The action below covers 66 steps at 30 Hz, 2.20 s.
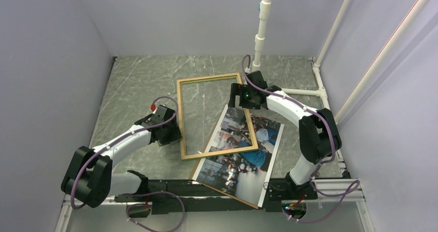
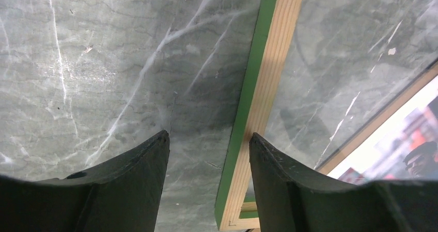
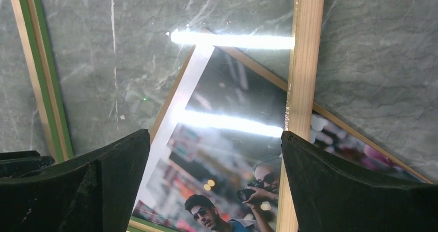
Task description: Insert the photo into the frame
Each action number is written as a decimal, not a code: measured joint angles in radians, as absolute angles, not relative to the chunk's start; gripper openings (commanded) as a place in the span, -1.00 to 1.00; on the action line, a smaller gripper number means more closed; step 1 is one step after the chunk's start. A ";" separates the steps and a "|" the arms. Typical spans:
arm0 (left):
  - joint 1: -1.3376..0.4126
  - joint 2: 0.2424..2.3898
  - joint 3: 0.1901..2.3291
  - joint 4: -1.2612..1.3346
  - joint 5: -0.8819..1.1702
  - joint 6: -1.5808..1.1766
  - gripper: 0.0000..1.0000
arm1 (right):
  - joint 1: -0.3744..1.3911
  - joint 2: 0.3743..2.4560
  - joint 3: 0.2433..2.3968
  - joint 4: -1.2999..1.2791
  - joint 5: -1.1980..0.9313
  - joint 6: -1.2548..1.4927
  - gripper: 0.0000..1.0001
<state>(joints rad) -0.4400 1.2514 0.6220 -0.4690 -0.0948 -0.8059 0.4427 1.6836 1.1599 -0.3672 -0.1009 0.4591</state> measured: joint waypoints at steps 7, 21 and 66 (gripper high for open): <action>-0.440 1.240 0.622 -0.477 -0.102 -0.805 0.45 | 0.443 1.665 1.162 -0.376 -0.079 0.448 0.99; -0.440 1.066 0.622 -0.488 -0.050 -0.794 0.96 | 0.377 1.621 1.142 -0.403 -0.125 0.447 0.99; -0.440 0.646 0.685 -0.082 0.373 -0.856 0.99 | 0.344 1.533 0.808 -0.375 -0.187 0.445 -1.00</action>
